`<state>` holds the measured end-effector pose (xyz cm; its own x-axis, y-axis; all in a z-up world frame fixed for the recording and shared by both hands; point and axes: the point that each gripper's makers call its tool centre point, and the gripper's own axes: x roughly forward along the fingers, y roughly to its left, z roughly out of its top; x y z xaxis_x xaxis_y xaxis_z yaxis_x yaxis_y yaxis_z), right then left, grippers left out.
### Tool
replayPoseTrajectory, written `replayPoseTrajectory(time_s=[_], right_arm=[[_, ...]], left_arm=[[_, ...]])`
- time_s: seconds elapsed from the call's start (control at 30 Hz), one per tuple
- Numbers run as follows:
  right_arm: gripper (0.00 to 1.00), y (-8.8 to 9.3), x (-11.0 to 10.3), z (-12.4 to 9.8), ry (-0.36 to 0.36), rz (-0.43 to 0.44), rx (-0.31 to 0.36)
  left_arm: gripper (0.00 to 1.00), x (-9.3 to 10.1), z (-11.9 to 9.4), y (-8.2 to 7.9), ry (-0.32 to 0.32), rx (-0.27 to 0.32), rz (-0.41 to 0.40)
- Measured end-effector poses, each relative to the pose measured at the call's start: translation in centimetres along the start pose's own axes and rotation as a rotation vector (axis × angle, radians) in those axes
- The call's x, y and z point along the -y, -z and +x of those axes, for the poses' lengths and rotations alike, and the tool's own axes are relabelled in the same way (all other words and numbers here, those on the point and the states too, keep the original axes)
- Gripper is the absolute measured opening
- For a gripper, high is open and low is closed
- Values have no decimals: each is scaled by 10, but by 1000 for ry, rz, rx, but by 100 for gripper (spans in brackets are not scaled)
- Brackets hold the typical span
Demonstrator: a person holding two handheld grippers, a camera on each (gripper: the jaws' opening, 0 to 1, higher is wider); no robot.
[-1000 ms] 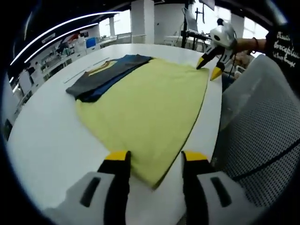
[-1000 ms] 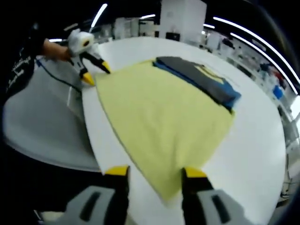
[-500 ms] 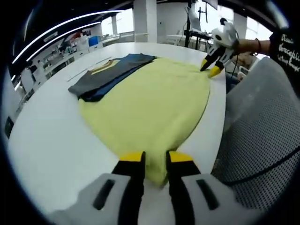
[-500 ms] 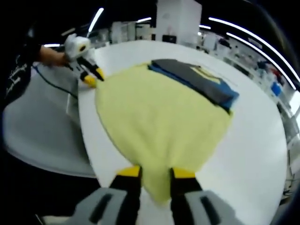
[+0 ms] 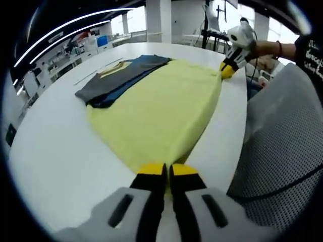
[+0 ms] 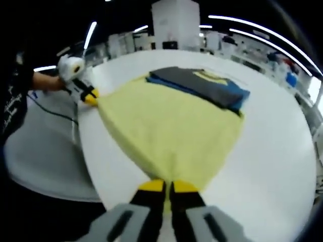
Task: Fold the garment on the visible template until the final outline fits inside the template.
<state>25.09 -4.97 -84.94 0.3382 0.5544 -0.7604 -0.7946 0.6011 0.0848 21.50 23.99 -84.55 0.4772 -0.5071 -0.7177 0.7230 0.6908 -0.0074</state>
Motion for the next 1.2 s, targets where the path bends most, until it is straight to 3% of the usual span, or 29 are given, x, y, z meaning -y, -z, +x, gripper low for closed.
replayPoseTrajectory(time_s=[0.1, 0.37, 0.47, 0.8, 1.2], right_arm=[[0, -1, -3, -3, -11, 9, 6], [0, -7, -8, -11, -38, 115, 81], [0, -11, -10, -15, -40, 141, 107], [0, -17, -25, -29, -77, 189, 160], [0, -12, -52, -43, -111, 166, 148]], left_arm=[[0, -2, -3, -3, 13, 11, -87], [0, -8, -12, -15, -34, 35, -105], [0, -7, -15, -17, -51, 49, -158], [0, -2, -31, -25, -84, 79, -169], [0, 13, -46, -15, -82, 72, -175]])
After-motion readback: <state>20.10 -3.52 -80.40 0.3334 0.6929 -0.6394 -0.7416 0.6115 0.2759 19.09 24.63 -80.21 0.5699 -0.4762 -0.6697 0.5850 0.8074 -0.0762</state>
